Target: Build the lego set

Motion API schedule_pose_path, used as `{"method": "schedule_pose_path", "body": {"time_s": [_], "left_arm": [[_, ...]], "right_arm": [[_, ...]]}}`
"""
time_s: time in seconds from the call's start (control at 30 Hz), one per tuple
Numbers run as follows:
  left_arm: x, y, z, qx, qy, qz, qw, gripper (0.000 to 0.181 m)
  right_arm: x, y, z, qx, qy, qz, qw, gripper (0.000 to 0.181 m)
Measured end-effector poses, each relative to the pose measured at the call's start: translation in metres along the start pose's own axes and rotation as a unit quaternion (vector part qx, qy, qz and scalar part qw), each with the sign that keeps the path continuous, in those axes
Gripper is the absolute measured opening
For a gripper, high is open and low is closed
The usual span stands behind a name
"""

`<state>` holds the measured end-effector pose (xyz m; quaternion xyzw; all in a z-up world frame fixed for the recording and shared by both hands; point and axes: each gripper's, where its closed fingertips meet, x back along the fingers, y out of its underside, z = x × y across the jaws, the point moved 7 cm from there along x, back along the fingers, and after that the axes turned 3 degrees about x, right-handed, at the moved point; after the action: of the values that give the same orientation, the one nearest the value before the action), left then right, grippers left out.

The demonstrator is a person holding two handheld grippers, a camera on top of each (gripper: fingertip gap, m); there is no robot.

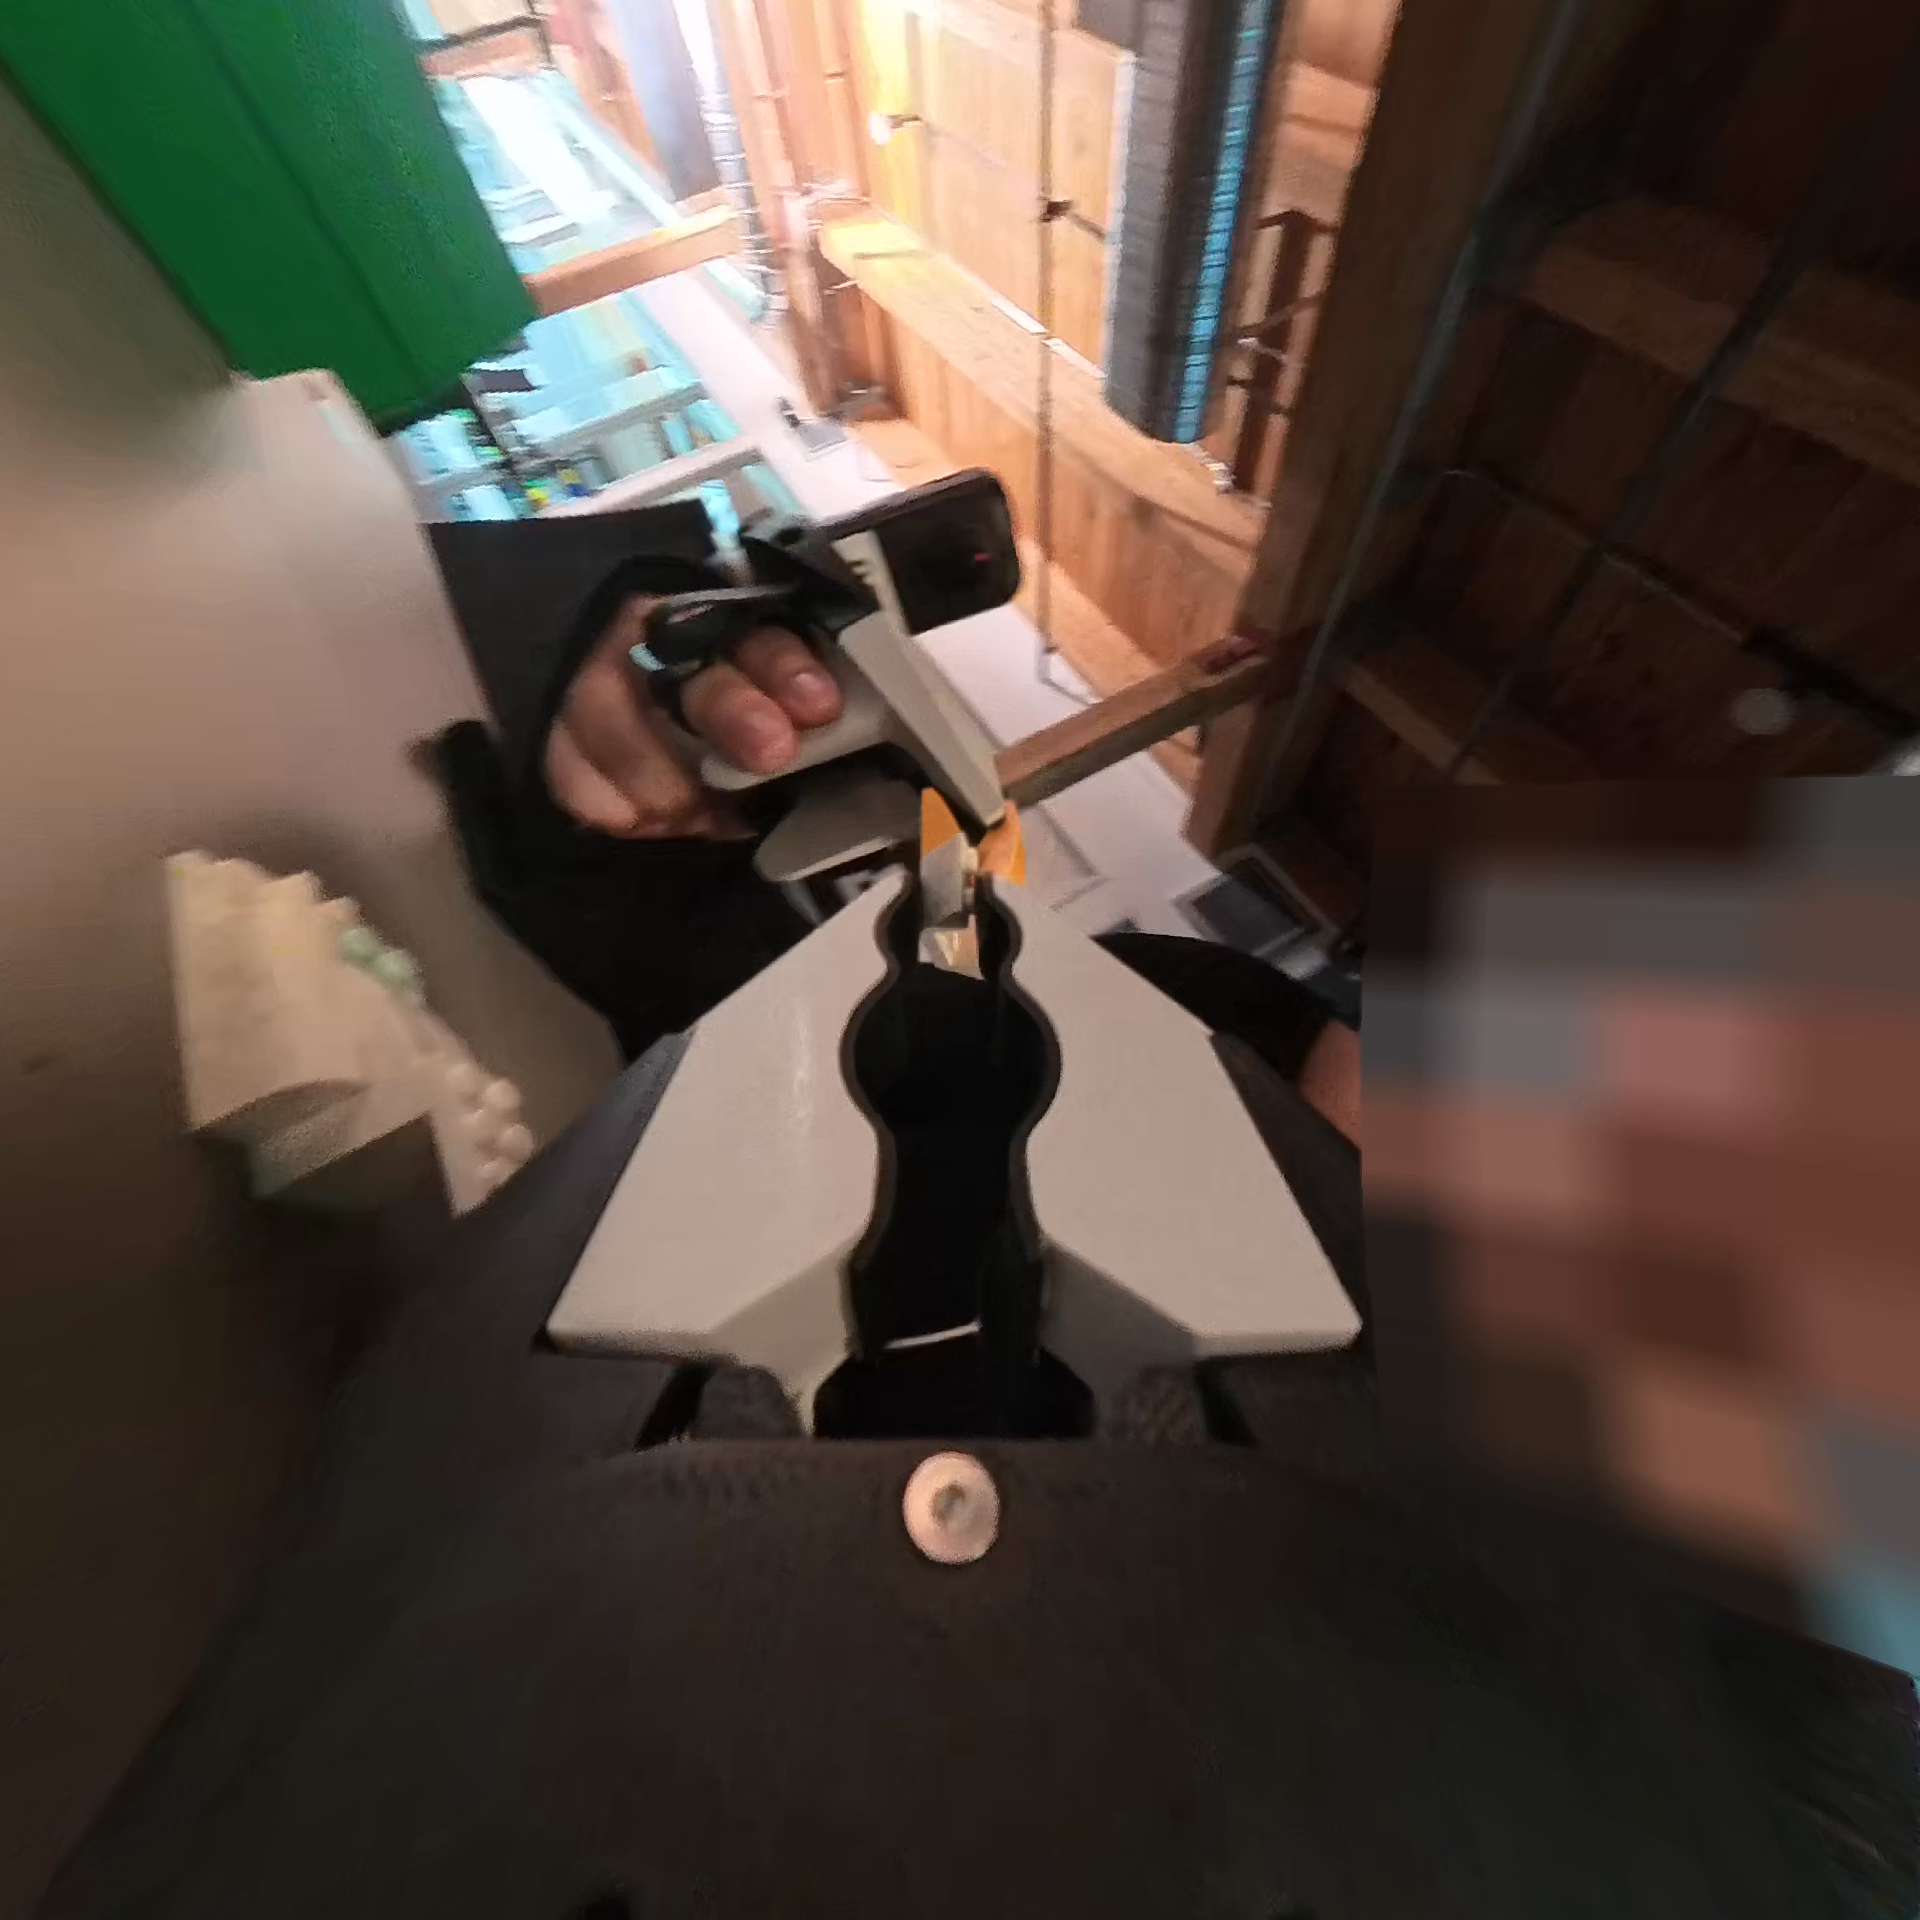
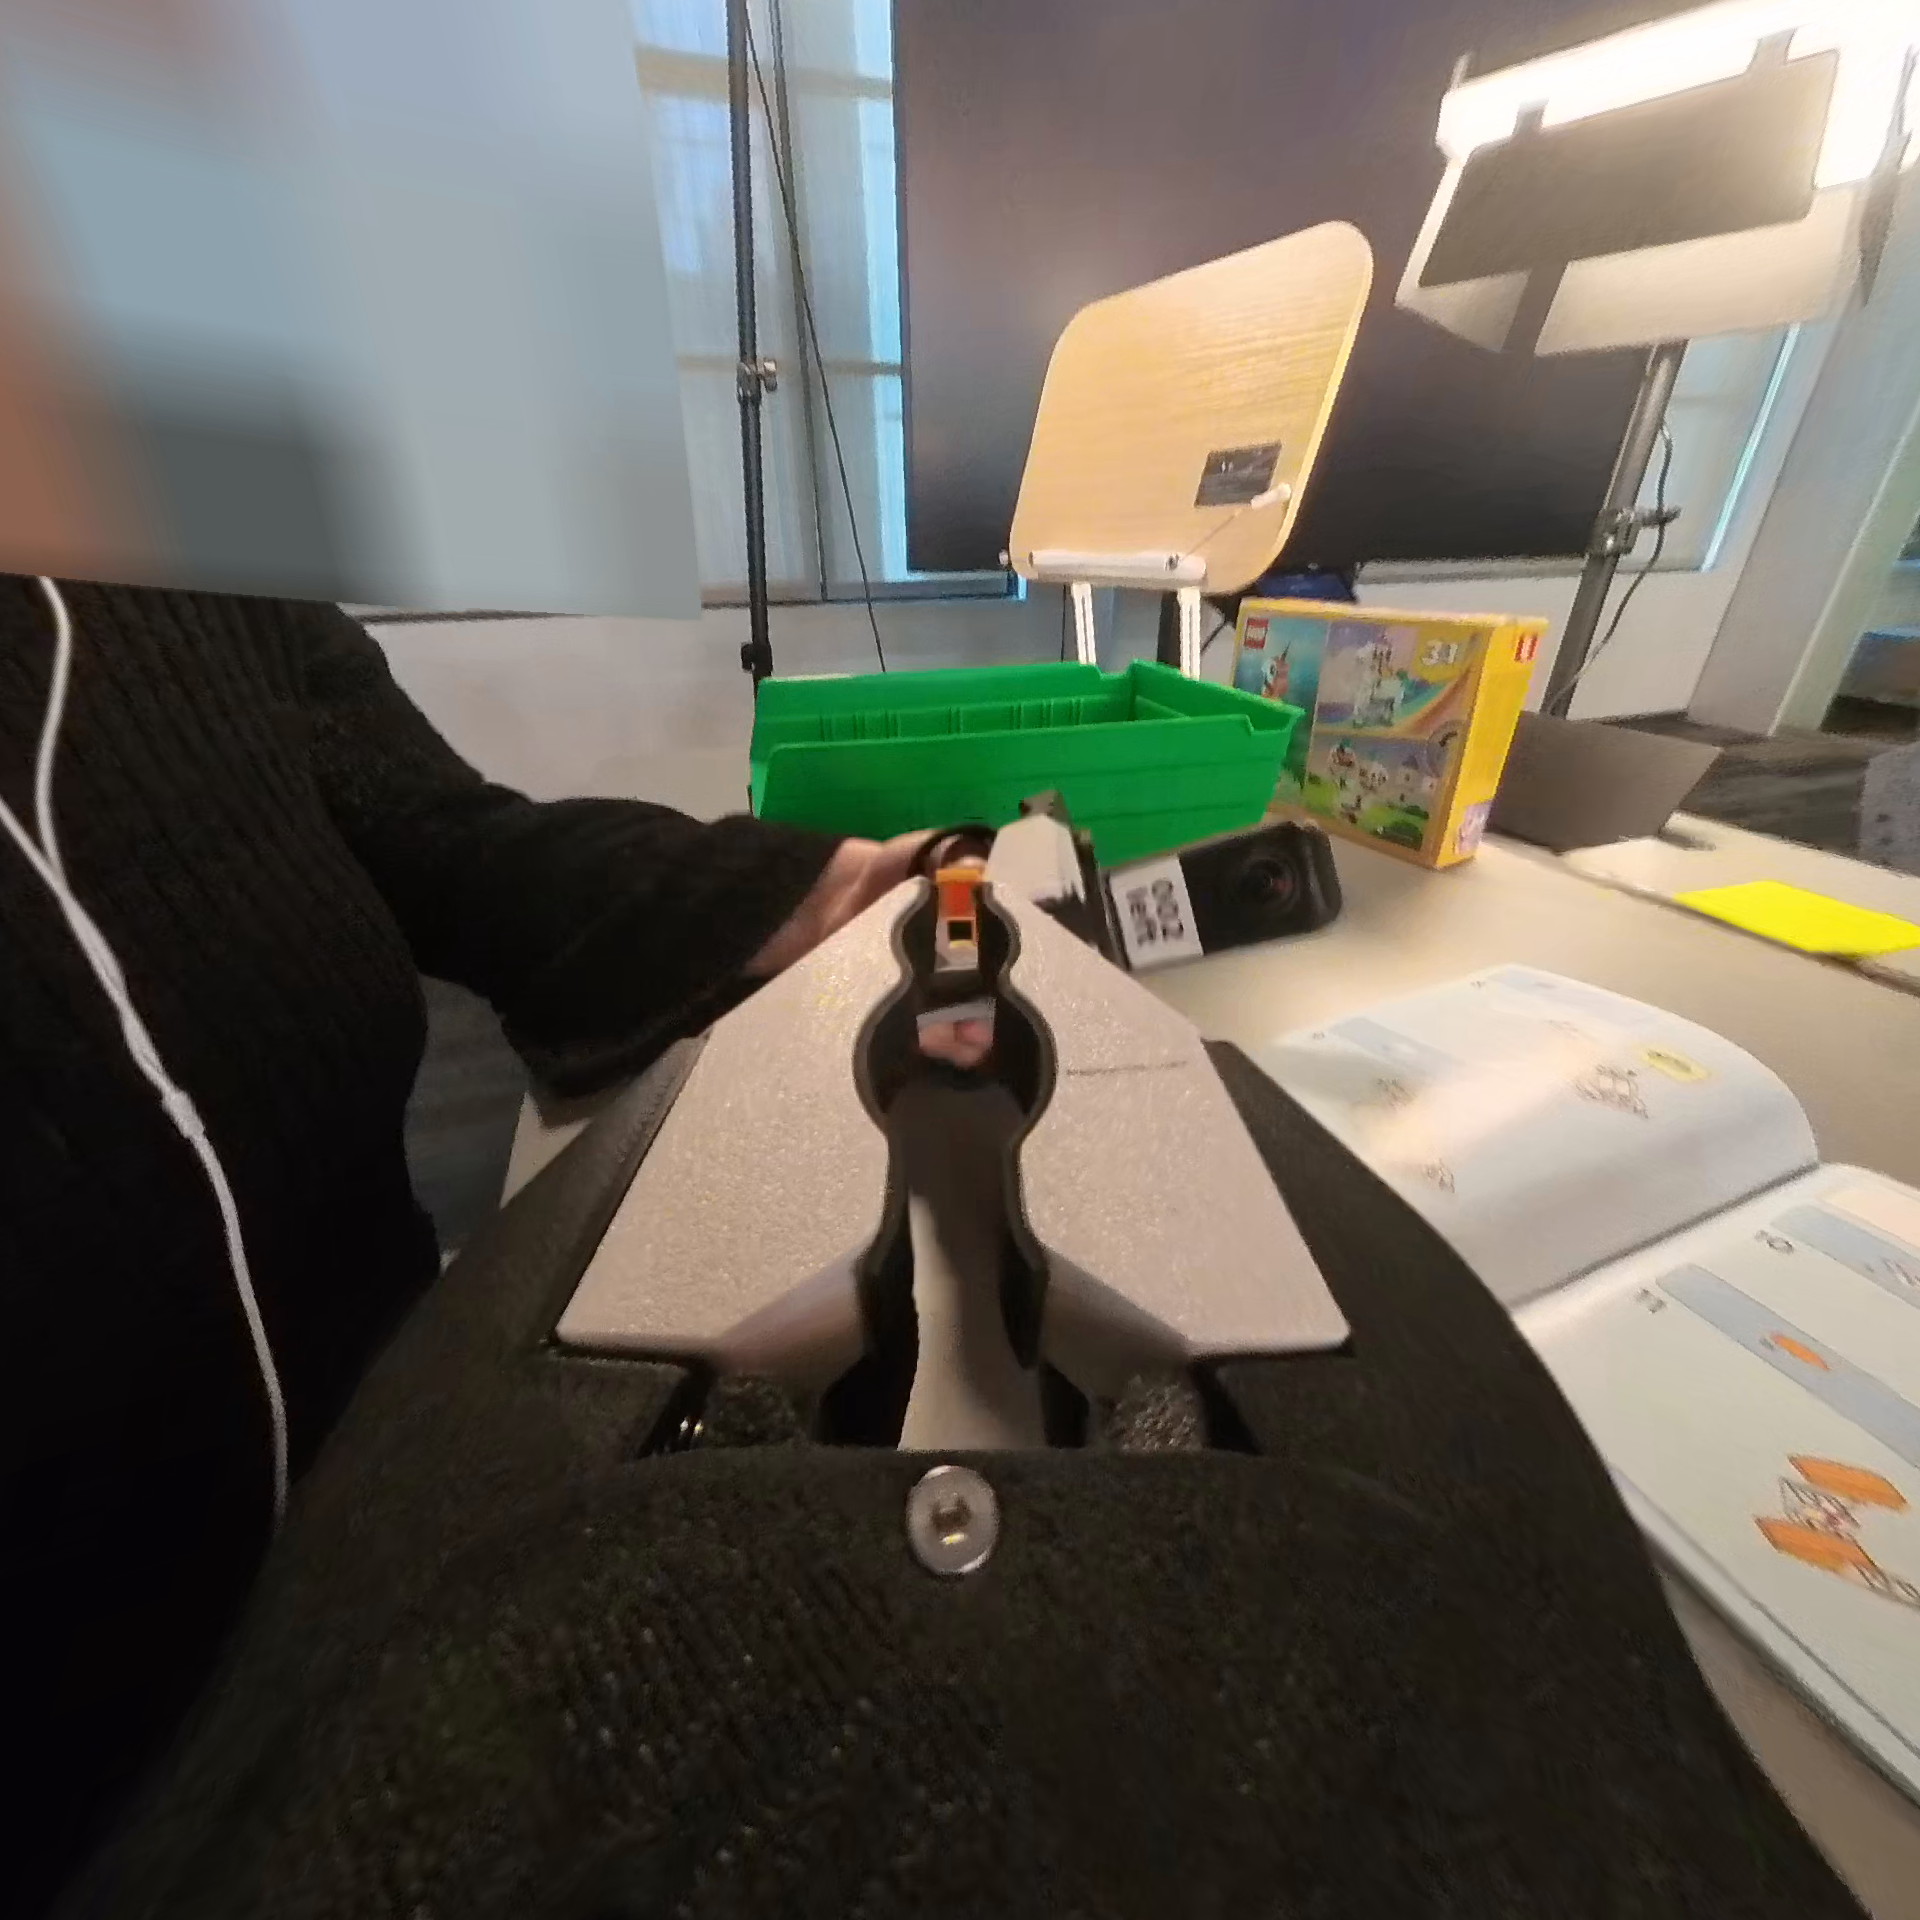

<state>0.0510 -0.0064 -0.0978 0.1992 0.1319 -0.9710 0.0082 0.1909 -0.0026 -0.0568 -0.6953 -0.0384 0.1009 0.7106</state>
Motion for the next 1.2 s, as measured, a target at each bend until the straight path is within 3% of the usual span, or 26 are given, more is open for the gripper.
{"method": "schedule_pose_path", "body": {"time_s": [0.17,0.23,0.4,0.77,1.2], "left_arm": [[0.010,-0.001,-0.011,-0.016,-0.122,-0.003,0.992,0.008],[0.009,-0.001,-0.013,-0.017,-0.130,-0.008,0.991,0.008],[0.007,0.002,-0.015,-0.019,-0.146,-0.020,0.989,0.008],[0.008,0.001,-0.015,-0.018,-0.141,-0.013,0.990,0.009],[0.007,0.001,-0.016,-0.017,-0.142,-0.016,0.990,0.009]], "right_arm": [[0.031,0.027,0.012,-0.047,0.034,-0.190,0.980,0.005],[0.040,0.037,0.012,-0.052,0.030,-0.259,0.964,0.006],[0.056,0.054,0.009,-0.031,0.007,-0.341,0.940,0.006],[0.083,0.058,0.003,-0.041,-0.030,-0.363,0.931,0.006],[0.112,0.064,0.006,-0.048,-0.015,-0.368,0.929,0.003]]}}
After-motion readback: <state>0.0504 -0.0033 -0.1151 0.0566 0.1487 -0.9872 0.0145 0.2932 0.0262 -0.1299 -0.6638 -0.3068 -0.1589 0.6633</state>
